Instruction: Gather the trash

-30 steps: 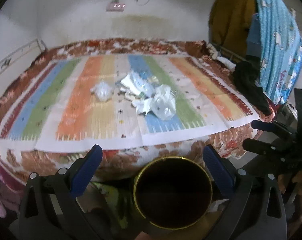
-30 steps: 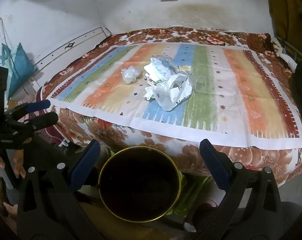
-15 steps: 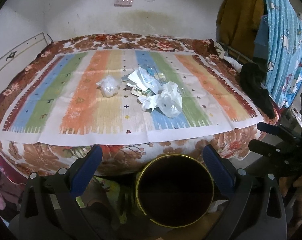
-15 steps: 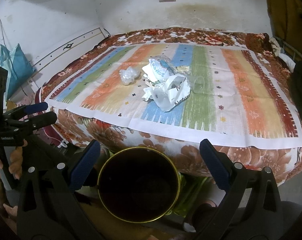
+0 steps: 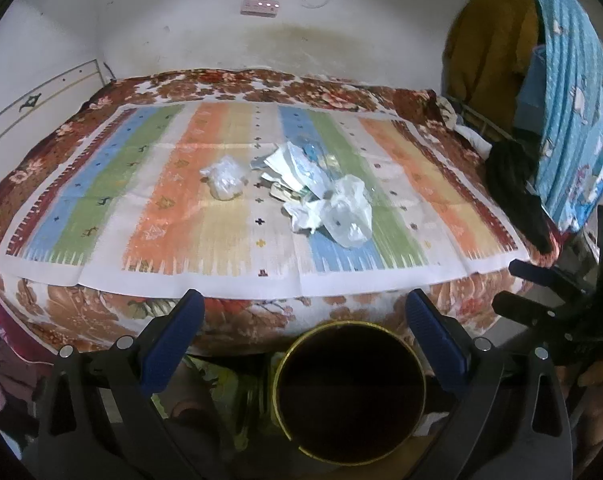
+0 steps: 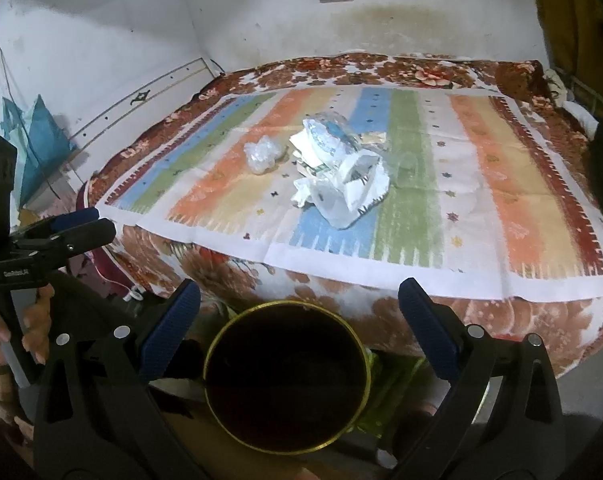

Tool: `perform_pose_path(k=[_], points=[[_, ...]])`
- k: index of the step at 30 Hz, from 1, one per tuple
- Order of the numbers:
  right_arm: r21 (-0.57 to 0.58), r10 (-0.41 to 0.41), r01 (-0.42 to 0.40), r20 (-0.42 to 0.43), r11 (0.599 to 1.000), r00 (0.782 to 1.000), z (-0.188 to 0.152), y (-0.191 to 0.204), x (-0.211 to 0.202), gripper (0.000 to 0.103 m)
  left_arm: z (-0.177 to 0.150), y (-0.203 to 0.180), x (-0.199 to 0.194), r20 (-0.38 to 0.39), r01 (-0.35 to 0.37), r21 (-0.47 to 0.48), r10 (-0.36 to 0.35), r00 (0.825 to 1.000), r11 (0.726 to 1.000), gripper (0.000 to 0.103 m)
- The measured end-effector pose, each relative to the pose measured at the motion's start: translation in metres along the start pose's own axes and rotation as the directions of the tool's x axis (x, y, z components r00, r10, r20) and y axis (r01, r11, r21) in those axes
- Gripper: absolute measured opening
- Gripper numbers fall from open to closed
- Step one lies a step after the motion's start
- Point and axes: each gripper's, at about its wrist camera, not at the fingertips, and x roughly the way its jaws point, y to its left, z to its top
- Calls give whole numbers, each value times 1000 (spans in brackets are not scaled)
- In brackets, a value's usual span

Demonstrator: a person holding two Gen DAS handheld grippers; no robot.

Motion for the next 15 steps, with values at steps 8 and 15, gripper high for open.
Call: perform_pose_path(k=[8,15], points=[[2,-26,26,-16,1000,1000,27,-6,21,94,33,4,27,-13,-113,49,113,993,992,97],[19,-39,39,-38,999,999,54,-15,41,94,71,24,47,-37,-129,-2,128,991,992,97]])
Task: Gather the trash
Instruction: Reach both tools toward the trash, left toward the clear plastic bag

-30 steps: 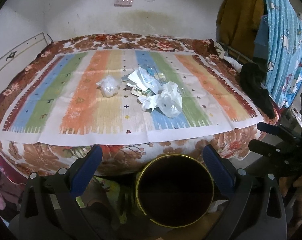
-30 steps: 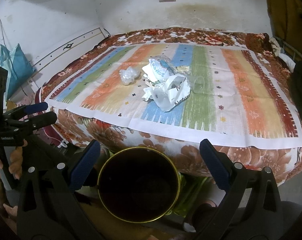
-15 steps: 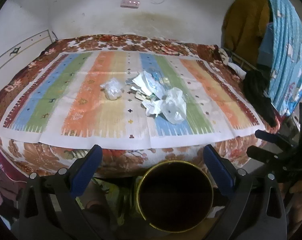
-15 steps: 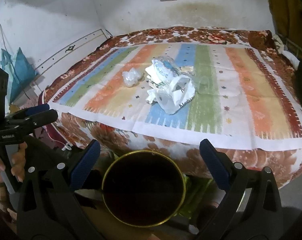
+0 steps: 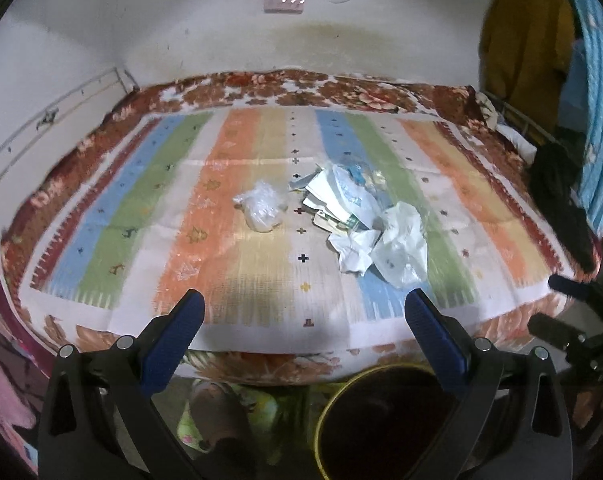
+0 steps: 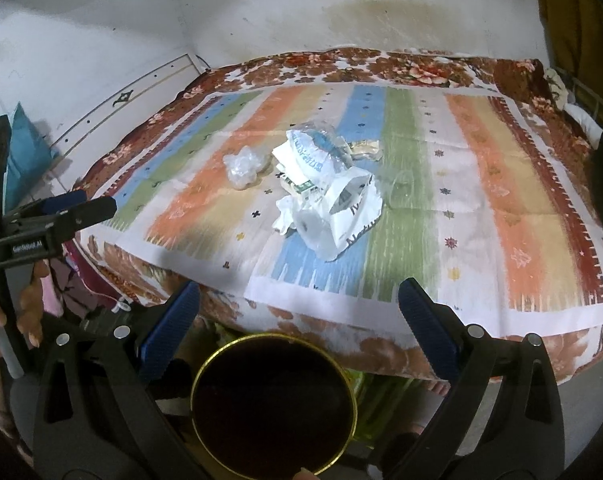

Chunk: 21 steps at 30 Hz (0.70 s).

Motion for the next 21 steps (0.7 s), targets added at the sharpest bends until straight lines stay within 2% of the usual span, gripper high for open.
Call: perform_pose_path(k=[3,8,12,17,21], points=[[6,-10,10,-12,1000,1000,10,-3,9,94,10,0,11,-34,16,-2,-16,999,1000,97],[16,-42,43,-36,999,998,33,-10,31,94,26,-6,25,-34,-32,23,33,999,999,97],[66,-32,37,-74,997,997,46,-19,50,94,40,1,44,-62,-63,16,64,996,998,97],[58,-56,62,-99,996,994,59,-23,70,94,55,6,68,-88,-104,30,107,990,994,97],[72,-41,50,-121,996,992,70,-26,86,94,66,7,92,-102,-140,45,144,984,989,97]])
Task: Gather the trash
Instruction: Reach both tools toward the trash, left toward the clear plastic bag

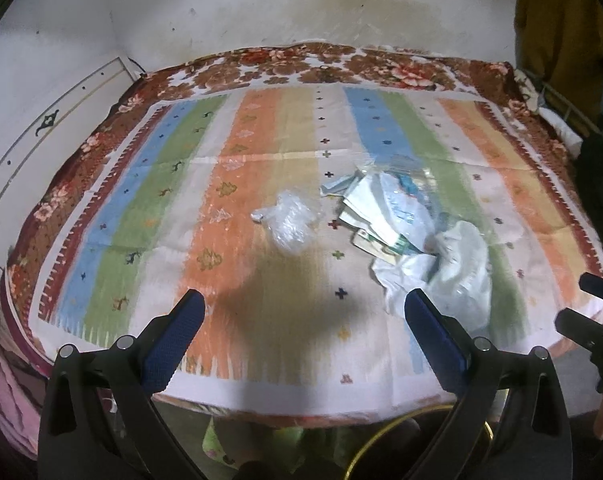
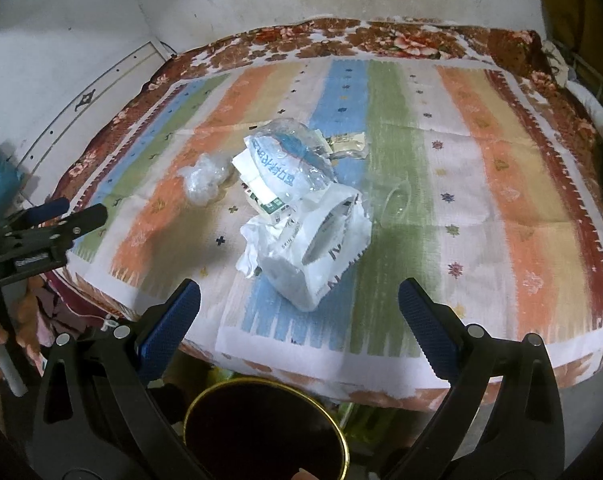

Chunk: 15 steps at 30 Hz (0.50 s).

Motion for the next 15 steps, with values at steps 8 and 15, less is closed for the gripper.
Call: perform_pose_path(k=[8,15], points=[[46,15,-11,-74,999,997,17,-6,31,94,15,10,40,-54,-11,-60,8,998,998,97],[162,28,-2,-154,987,988,28,-20,67,94,26,13,69,-76,-11,-89,4,997,996,97]])
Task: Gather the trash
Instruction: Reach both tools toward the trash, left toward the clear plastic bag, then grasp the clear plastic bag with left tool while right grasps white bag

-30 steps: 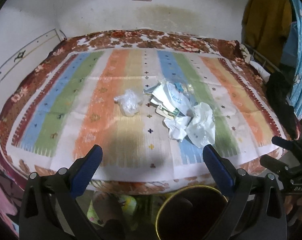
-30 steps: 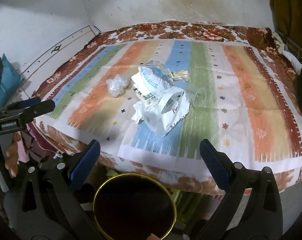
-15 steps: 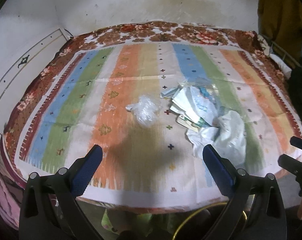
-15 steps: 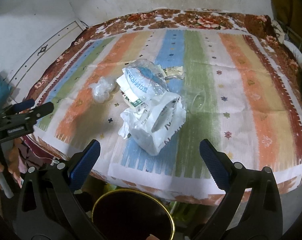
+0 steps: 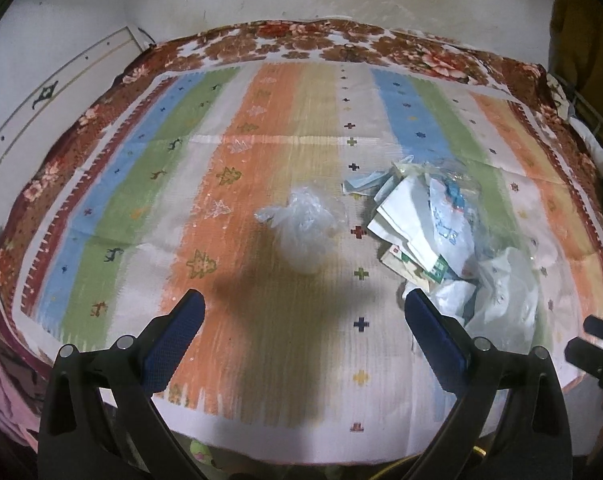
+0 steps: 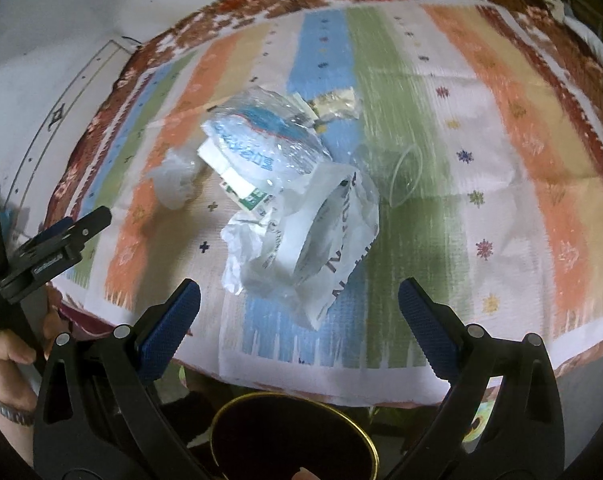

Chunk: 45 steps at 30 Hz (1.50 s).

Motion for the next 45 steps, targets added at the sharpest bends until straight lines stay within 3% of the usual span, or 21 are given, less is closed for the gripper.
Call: perform_pose_path(k=[8,14,17,28,31,36,39,45], points=[[5,-47,47,-24,999,999,17,-8,26,94,17,1,28,-3,-26,17,26,1000,1000,97],[74,-6,12,-82,997,997,29,-17,50,94,35,10,57,-45,-2,-42,0,999,999,97],[82,-1,10,-105,997,994,34,-15,63,94,43,10,75,-73,-4,-20,2,997,1000,97],[103,-24,42,-174,994,984,41,-15,92,80,43,10,118,-162,17,-19,-19,987,1000,91],[122,-8,32,-188,992,982,42,-21,99,69,43,7,124,-168,17,-6,-18,986,1000,85],[137,29,-2,-199,991,979,43,-25,99,40,39,5,134,-208,52,-3,-51,977,999,50],[129,19,7,-197,992,980,44,-23,96,18,37,7,134,-215,49,-16,-52,975,999,37],[107,29,-10,-182,994,983,46,-16,85,10,39,16,119,-192,68,-64,-79,978,996,32]])
